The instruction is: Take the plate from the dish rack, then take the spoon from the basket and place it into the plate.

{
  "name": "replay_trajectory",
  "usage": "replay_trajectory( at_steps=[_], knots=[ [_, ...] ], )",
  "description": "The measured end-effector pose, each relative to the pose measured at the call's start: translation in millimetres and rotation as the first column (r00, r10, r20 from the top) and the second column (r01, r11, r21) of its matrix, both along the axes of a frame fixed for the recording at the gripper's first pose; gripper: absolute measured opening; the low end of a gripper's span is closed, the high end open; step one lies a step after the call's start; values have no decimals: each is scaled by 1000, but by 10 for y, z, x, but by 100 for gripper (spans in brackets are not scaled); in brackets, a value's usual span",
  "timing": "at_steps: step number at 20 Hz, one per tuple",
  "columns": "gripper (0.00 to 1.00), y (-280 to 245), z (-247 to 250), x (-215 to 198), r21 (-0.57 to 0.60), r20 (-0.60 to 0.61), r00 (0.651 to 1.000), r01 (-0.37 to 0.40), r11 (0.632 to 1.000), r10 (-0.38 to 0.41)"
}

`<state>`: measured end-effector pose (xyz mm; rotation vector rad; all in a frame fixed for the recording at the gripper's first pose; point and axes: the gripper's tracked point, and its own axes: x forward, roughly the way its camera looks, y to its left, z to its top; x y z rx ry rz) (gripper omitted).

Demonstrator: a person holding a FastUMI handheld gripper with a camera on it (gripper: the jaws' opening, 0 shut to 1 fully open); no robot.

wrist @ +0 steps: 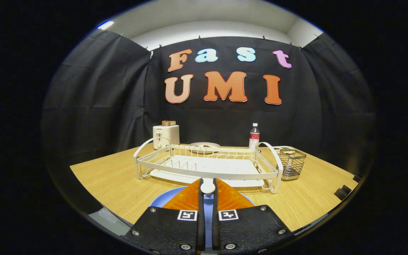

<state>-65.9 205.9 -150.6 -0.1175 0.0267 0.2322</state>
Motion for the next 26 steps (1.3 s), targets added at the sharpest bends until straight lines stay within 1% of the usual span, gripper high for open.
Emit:
replay_trajectory(
  at_steps=[3, 5, 6, 7, 8, 10, 11, 12, 14, 21, 24, 26],
  knots=[
    [11, 30, -131, -27, 5, -66, 998, -15, 1000, 15],
    [17, 6, -206, -61, 26, -98, 995, -2, 1000, 4],
    [34, -33, -214, -65, 30, -106, 994, 10, 999, -7],
    [42, -62, -216, -65, 33, -113, 993, 19, 999, -15],
    [62, -72, -218, -62, 37, -117, 993, 20, 999, -16],
    [80, -149, -166, -41, 32, -112, 993, 32, 999, -28],
    [85, -191, -126, -35, 28, -103, 994, 38, 999, -35],
    [93, -216, -85, -13, 24, -93, 995, 38, 999, -36],
    [97, -308, 0, 46, 10, -79, 996, 41, 999, -40],
    [97, -764, 348, 293, -31, -48, 995, 83, 996, -85],
    [97, -1038, 579, 392, -31, -25, 992, 121, 992, -121],
    [97, -1278, 747, 482, -34, -4, 987, 162, 986, -163]
  ],
)
